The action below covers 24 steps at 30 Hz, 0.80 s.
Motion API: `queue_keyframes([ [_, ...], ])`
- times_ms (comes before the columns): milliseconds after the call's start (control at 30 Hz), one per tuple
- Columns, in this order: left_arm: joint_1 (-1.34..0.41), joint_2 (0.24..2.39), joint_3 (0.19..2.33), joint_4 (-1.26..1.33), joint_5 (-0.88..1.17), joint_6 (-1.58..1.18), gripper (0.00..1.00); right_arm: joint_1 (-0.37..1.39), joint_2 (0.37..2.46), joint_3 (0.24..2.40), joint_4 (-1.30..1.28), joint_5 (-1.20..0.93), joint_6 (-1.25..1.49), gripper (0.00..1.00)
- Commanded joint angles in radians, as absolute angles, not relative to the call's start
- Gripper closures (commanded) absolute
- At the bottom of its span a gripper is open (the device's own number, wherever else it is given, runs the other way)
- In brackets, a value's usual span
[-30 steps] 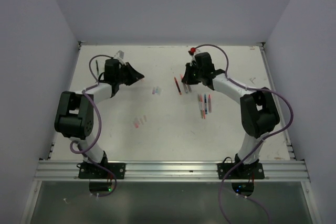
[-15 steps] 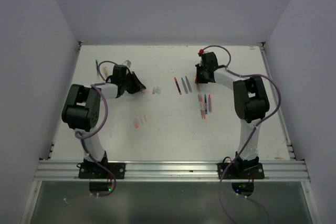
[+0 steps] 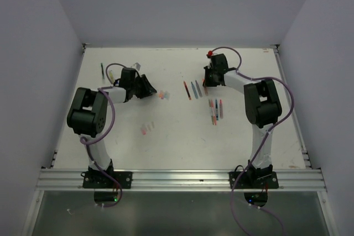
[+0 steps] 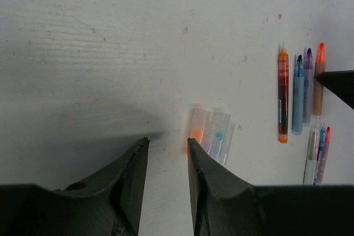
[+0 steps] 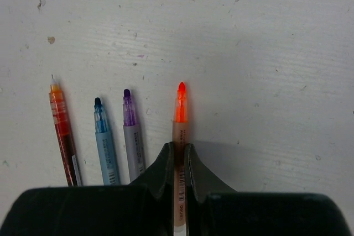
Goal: Open the pen caps
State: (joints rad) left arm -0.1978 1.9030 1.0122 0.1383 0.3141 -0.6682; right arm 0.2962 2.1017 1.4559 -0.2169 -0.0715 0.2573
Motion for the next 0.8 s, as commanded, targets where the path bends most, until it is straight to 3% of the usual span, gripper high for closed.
queue_keyframes([
  [0, -0.199, 1.918, 1.039, 0.138, 0.304, -0.646, 0.62, 0.299, 2.117, 1.494, -0.207, -0.103, 0.264, 1.00],
  [200, -0.196, 1.856, 1.025, 0.138, 0.261, -0.661, 0.58, 0.301, 2.109, 1.490, -0.202, -0.112, 0.273, 1.00],
  [533, -0.137, 1.700, 1.085, 0.046, 0.072, -0.690, 0.49, 0.299, 2.077, 1.470, -0.178, -0.114, 0.279, 0.72],
  [767, -0.092, 1.661, 1.149, -0.050, -0.148, -0.644, 0.44, 0.299, 2.010, 1.480, -0.186, -0.095, 0.273, 0.61],
])
